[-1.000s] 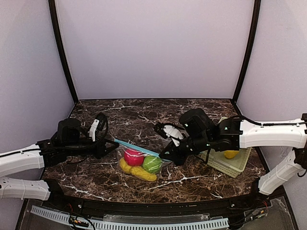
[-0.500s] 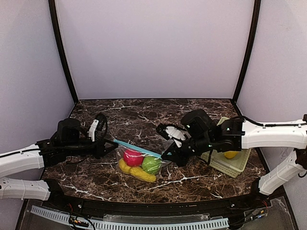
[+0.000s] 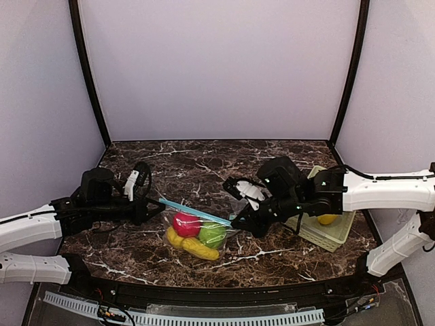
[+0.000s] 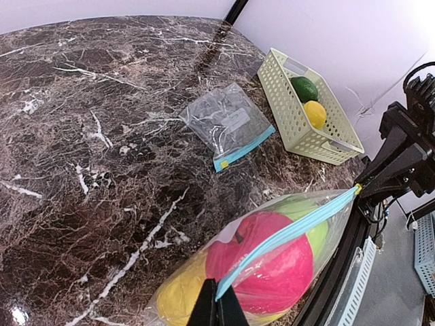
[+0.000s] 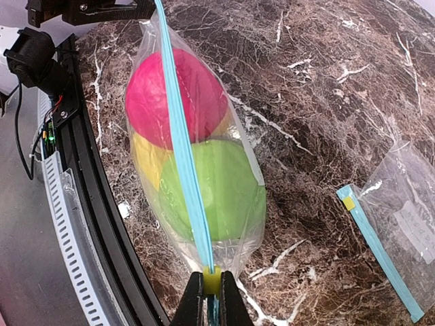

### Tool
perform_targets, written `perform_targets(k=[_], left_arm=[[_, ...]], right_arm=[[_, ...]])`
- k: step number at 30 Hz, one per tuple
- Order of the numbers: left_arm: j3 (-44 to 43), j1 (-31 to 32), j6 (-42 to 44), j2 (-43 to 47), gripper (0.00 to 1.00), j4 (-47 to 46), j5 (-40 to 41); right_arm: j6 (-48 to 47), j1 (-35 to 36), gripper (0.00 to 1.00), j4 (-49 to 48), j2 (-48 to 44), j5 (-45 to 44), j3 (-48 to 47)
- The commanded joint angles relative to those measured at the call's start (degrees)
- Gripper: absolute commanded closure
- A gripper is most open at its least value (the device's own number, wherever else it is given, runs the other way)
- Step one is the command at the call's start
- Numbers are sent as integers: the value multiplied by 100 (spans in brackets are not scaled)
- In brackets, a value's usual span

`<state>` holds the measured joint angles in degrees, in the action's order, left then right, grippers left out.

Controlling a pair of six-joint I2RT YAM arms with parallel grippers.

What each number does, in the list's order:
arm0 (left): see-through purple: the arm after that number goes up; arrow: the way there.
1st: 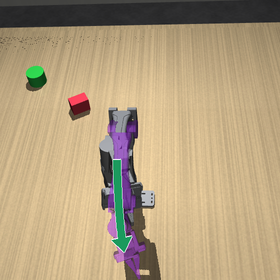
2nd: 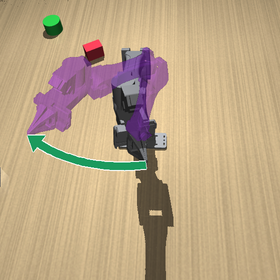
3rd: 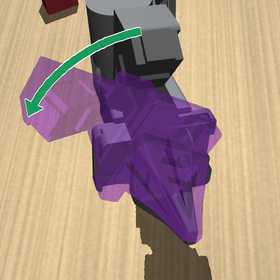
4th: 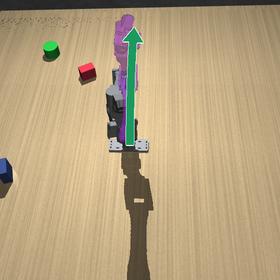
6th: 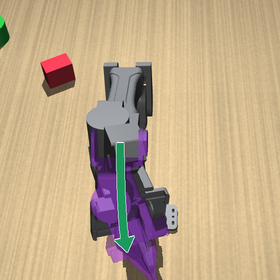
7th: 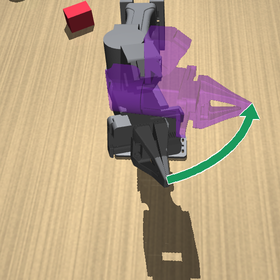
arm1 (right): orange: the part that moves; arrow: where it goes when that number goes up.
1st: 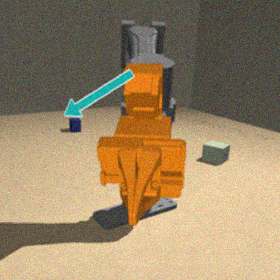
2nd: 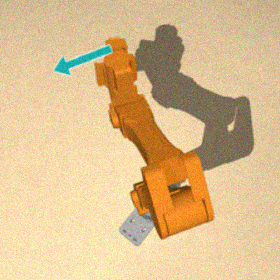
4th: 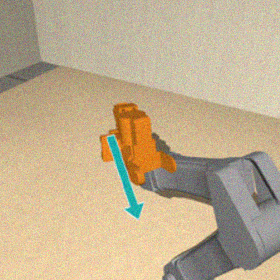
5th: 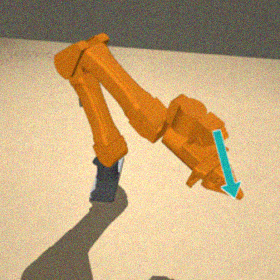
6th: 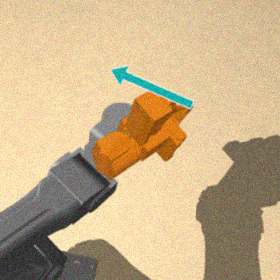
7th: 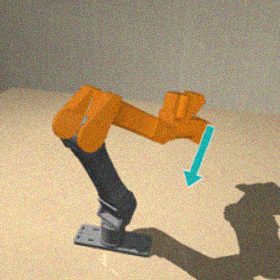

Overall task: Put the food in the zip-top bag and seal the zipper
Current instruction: Zip the zipper on the zipper food storage bag.

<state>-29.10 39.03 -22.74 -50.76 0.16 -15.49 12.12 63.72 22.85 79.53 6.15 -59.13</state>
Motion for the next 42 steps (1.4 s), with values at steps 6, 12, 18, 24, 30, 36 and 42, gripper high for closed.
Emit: perform_targets(k=[6,12,18,24,30,36,42], left_arm=[[-97,-205,-26,110,99,261,495],[-93,-259,-45,135,99,310,537],[-75,-273,-55,152,99,275,484],[-6,-273,-9,193,99,10,-58],[-14,-273,-21,341,99,73,-94],[-225,-299,3,266,99,496,126],[-657,-808,134,-154,99,1145,138]], right_arm=[[180,-73,100,621,-215,-117,192],[236,-71,100,643,-326,-108,259],[264,-79,100,631,-385,-63,300],[634,-71,67,518,-418,372,-61],[1021,-79,27,457,-826,-33,-275],[1417,-141,22,779,-988,-769,-107],[1662,-256,18,842,-1185,-1157,113]])
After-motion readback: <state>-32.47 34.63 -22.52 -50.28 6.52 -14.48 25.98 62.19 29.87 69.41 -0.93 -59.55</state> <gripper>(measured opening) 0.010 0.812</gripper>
